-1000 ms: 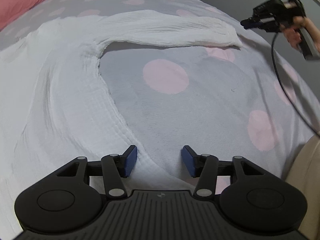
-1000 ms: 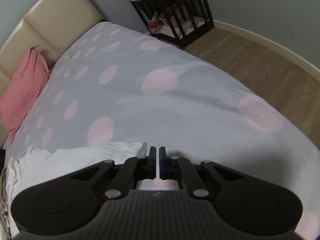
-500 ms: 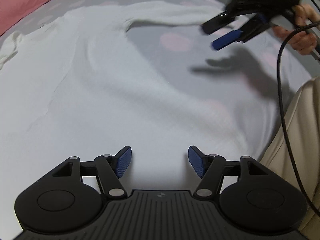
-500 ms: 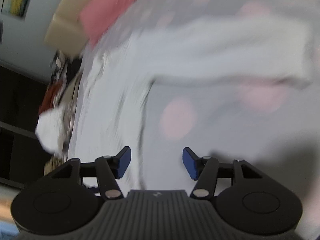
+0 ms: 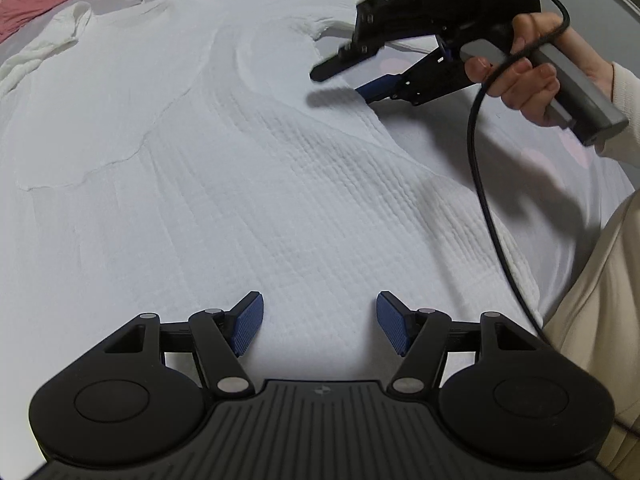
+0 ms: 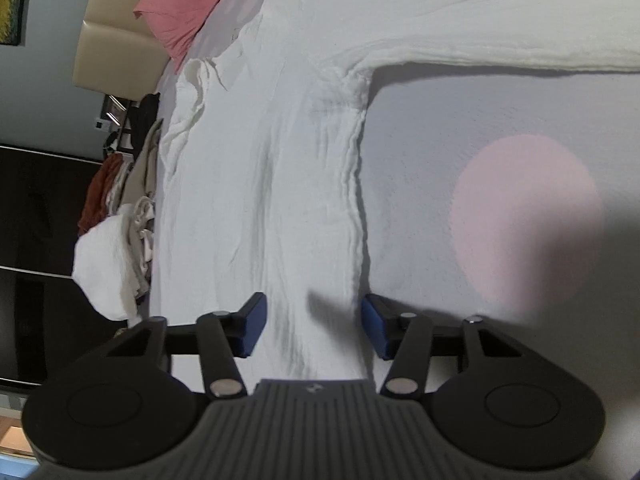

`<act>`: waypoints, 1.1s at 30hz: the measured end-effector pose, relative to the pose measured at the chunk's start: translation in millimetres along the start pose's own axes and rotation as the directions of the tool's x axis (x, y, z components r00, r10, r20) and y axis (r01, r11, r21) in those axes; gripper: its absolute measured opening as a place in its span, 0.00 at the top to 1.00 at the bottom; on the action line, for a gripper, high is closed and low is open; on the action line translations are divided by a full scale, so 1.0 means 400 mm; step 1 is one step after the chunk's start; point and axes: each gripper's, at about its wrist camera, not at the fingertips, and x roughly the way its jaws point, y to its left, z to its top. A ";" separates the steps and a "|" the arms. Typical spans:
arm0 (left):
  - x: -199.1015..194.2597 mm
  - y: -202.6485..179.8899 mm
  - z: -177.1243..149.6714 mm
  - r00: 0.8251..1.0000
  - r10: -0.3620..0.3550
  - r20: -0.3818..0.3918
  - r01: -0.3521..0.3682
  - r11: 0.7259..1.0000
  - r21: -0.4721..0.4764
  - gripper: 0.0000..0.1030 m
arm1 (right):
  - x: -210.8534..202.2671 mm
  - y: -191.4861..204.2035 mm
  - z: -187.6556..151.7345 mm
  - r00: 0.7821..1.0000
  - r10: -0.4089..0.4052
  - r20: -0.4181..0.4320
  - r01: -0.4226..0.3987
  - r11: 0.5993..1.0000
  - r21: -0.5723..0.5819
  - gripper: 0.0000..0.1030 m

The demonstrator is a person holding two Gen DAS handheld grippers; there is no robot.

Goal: Fold clothes

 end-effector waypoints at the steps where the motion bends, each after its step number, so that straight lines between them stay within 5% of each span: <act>1: 0.002 -0.001 0.001 1.000 -0.001 0.001 0.001 1.000 0.000 0.41 | 0.004 0.003 -0.003 1.000 -0.018 -0.001 0.018 1.000 -0.019 0.66; 2: 0.004 -0.003 -0.002 1.000 0.002 0.000 -0.002 1.000 0.006 0.41 | 0.006 0.006 -0.006 0.999 -0.039 -0.003 0.039 0.998 -0.044 0.73; 3: 0.006 -0.006 -0.004 1.000 0.005 0.000 -0.005 1.000 0.012 0.41 | 0.009 0.009 -0.009 0.998 -0.061 -0.005 0.061 0.996 -0.068 0.94; 14: 0.018 -0.008 -0.018 1.000 0.003 0.008 -0.003 0.998 0.064 0.34 | -0.082 -0.079 0.015 0.997 -0.078 -0.016 0.078 0.997 -0.030 0.94; 17: 0.024 -0.006 -0.015 1.000 -0.003 0.008 0.003 0.998 0.067 0.33 | -0.088 -0.086 0.024 0.999 -0.035 0.003 0.035 0.999 0.006 0.70; 18: 0.026 -0.005 -0.014 1.000 -0.005 0.008 0.005 0.998 0.068 0.32 | -0.092 -0.097 0.033 1.000 0.004 0.029 -0.005 0.999 0.047 0.49; 19: 0.028 -0.005 -0.013 1.000 -0.008 0.008 0.007 0.998 0.069 0.31 | -0.098 -0.112 0.045 0.997 0.050 0.062 -0.056 0.994 0.096 0.39; 24: 0.038 -0.002 -0.008 1.000 -0.018 0.009 0.017 0.997 0.075 0.27 | -0.107 -0.145 0.131 0.971 0.064 0.231 -0.116 0.968 0.220 0.40; 29: 0.040 -0.005 -0.008 0.999 -0.031 0.010 0.030 0.997 0.075 0.27 | -0.076 -0.146 0.188 0.945 0.037 0.326 -0.130 0.955 0.267 0.47; 33: 0.032 -0.003 -0.014 0.999 -0.043 0.013 0.042 0.997 0.069 0.27 | -0.090 -0.171 0.190 0.919 -0.022 0.395 -0.111 0.944 0.311 0.75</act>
